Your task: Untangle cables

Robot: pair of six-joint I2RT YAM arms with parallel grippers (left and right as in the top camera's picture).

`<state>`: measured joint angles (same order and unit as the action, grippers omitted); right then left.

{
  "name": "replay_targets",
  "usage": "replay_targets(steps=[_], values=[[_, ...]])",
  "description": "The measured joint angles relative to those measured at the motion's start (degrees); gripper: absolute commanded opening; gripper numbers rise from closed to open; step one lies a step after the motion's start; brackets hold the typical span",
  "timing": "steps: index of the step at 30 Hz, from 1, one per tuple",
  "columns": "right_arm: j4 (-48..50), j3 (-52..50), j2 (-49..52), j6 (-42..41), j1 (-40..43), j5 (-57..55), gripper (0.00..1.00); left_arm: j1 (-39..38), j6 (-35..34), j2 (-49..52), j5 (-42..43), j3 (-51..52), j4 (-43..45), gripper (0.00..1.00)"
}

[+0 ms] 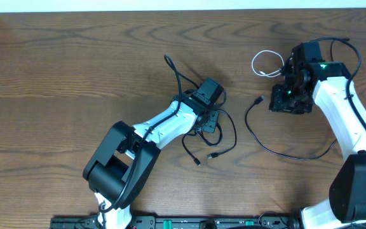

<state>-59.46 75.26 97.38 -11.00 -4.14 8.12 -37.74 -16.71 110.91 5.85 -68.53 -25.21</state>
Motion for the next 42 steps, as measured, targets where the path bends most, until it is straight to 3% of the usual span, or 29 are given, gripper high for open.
replay_targets(steps=[1, 2, 5, 17, 34, 42], values=[[0.0, 0.0, 0.0, 0.0, 0.0, 0.0, 0.38, 0.0, 0.0, 0.0, 0.0, 0.0, 0.2, 0.25], [0.0, 0.0, 0.0, 0.0, 0.0, 0.0, 0.38, 0.0, 0.0, 0.0, 0.0, 0.0, 0.3, 0.14], [-0.2, 0.0, 0.0, 0.1, 0.0, 0.0, 0.38, 0.0, 0.4, 0.0, 0.0, 0.0, 0.2, 0.08], [-0.5, 0.0, 0.0, 1.5, 0.0, 0.8, 0.42, -0.7, 0.3, -0.6, -0.1, 0.0, 0.0, 0.08], [3.0, 0.0, 0.0, 20.1, 0.0, 37.0, 0.54, -0.7, 0.3, -25.3, -3.1, 0.0, 2.9, 0.07], [3.5, 0.0, 0.0, 21.6, -0.4, 40.9, 0.56, -0.5, 0.7, -26.8, -8.3, 0.0, 0.1, 0.08]])
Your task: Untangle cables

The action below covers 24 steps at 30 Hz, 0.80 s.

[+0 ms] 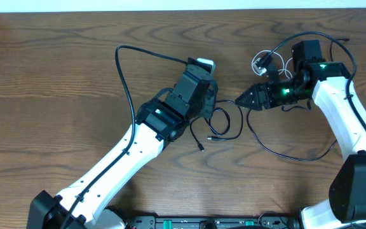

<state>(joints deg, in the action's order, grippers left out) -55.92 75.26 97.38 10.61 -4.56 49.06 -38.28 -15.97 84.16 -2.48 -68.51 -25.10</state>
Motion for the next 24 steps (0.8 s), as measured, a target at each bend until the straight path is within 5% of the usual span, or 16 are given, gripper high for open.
replay_targets(steps=[6, 9, 14, 24], values=[[2.8, 0.0, 0.0, -2.5, -4.4, -7.0, 0.52, 6.2, -0.1, 0.0, -0.9, 0.0, -4.1, 0.08], [4.9, 0.0, 0.0, -5.1, -8.7, -13.2, 0.51, 13.0, -0.6, 0.0, 2.6, 0.0, -6.7, 0.33], [7.5, 0.0, 0.0, -9.9, -17.7, -24.1, 0.51, 22.2, -0.7, 0.0, 6.3, 0.0, -10.8, 0.36], [9.7, 0.0, 4.7, -18.8, -30.4, -40.3, 0.43, 30.3, -0.8, 0.0, 7.3, 0.0, -13.3, 0.6]])
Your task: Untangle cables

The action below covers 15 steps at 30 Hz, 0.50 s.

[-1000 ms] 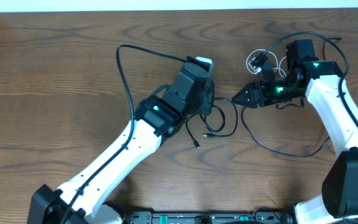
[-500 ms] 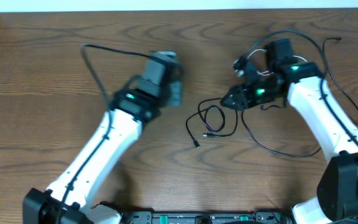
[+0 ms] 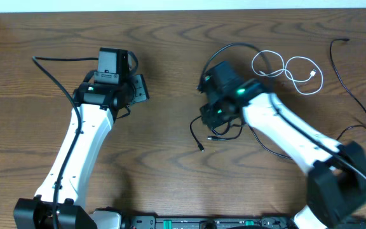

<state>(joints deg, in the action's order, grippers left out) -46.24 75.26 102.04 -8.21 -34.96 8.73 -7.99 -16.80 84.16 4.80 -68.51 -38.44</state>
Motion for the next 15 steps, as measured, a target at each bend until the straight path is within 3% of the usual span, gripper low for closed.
replay_targets(steps=[8, 15], values=[[0.9, 0.0, 11.4, -1.7, -5.6, -8.0, 0.36, 0.1, 0.1, 0.0, 0.1, 0.0, -1.7, 0.64], [0.9, 0.1, 12.6, -2.3, -5.7, -11.0, 0.41, 0.1, 0.1, 0.0, 0.4, 0.0, -1.7, 0.66]])
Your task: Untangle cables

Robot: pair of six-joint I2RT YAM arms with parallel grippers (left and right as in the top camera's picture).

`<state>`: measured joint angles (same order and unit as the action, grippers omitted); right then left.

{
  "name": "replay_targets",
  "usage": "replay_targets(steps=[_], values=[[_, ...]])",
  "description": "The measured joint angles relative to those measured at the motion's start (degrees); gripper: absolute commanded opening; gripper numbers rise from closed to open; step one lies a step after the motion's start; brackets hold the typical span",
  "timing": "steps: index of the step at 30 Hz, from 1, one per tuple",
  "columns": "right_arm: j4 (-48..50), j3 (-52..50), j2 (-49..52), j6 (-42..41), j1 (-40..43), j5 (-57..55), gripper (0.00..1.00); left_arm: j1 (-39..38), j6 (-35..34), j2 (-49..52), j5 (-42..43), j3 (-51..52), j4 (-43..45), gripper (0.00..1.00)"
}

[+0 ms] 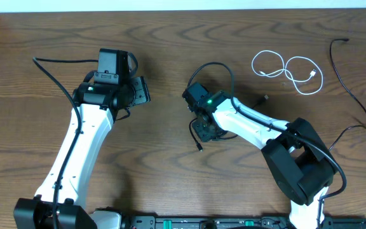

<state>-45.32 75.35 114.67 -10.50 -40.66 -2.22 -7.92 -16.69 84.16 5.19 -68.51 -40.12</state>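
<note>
A tangled black cable [196, 138] lies at the table's middle, one plug end pointing toward the front. My right gripper [206, 129] is down on this tangle and covers most of it; its jaws are hidden from above. A white cable [289, 69] lies in loose loops at the back right, apart from the black one. A thin black cable [353, 89] trails along the far right. My left gripper [141, 91] hovers at the left, well away from the cables, open and holding nothing.
The table [170, 184] is dark wood, with a pale edge along the back. A small loose plug [265, 98] lies beside the right arm. Each arm's own black camera lead arcs above it.
My right gripper has shifted a little left and toward the front over the black tangle, and its arm now lies lower across the table. The left arm has not moved.
First my left gripper was on the central tangle while my right worked at the back right by the white cable. Then both met near the tangle. After that the left stood far left, empty, and the right sat on the tangle, where it stays.
</note>
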Motion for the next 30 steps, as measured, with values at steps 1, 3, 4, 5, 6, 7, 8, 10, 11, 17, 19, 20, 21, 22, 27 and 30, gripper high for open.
replay_targets(steps=[1, 3, 4, 5, 6, 7, 8, 10, 11, 17, 19, 20, 21, 22, 27, 30], values=[[0.0, 0.0, 0.0, -0.1, 0.0, -0.1, 0.41, 0.0, 0.0, 0.0, 0.1, 0.0, 0.0, 0.67], [0.0, 0.0, 0.0, -0.2, 0.1, -0.2, 0.36, 0.0, 0.0, 0.0, 0.1, 0.0, 0.0, 0.68], [0.0, 0.0, 0.0, -0.2, 0.2, -0.2, 0.33, 0.0, 0.0, 0.0, 0.1, 0.0, 0.0, 0.68], [0.0, 0.0, 0.0, -0.5, 0.3, -0.3, 0.32, 0.0, 0.0, 0.0, 0.1, 0.0, 0.0, 0.68], [0.0, 0.0, 0.0, -0.7, 0.3, -0.4, 0.31, 0.0, 0.0, 0.0, 0.1, 0.0, 0.0, 0.68], [0.0, 0.0, 0.0, -0.7, 0.4, -0.4, 0.28, 0.0, 0.0, 0.0, 0.1, 0.0, 0.0, 0.68], [0.1, 0.0, 0.0, -0.7, 0.4, -0.4, 0.17, 0.0, 0.0, 0.0, 0.1, 0.0, 0.0, 0.78], [0.1, 0.0, 0.0, -0.9, 0.4, -0.5, 0.01, 0.0, -0.2, 0.0, 0.1, 0.0, 0.0, 0.98], [0.1, 0.0, 0.0, -0.9, 0.4, -0.6, 0.01, 0.0, 0.0, 0.0, 0.1, 0.0, 0.0, 0.98], [1.9, 0.0, 0.0, -1.0, 0.5, -0.6, 0.01, 0.0, 0.0, 0.0, 0.2, 0.0, 0.0, 0.98], [2.1, 0.6, 0.0, -0.9, 0.7, -0.5, 0.01, 0.0, 0.0, 0.0, 0.3, 0.0, 0.0, 0.98], [2.1, 1.0, 0.0, -0.7, 0.8, -0.3, 0.01, 0.0, 0.0, 0.0, 0.3, 0.0, 0.0, 0.98], [1.9, 2.0, 0.0, -0.3, 1.0, -0.1, 0.01, 0.0, 0.0, 0.0, 0.3, 0.0, 0.0, 0.98], [1.8, 3.2, 0.0, 0.1, 1.1, 0.2, 0.01, 0.0, 0.0, 0.0, 0.3, 0.0, 0.0, 0.98], [-0.3, 12.5, -1.8, 1.9, 2.3, 1.1, 0.01, 0.0, 0.0, 0.0, 0.3, 0.0, 0.0, 0.98], [-1.5, 18.1, -4.9, 3.0, 2.8, 1.2, 0.01, 0.0, 0.0, 0.0, 0.3, 0.0, 0.0, 0.98]])
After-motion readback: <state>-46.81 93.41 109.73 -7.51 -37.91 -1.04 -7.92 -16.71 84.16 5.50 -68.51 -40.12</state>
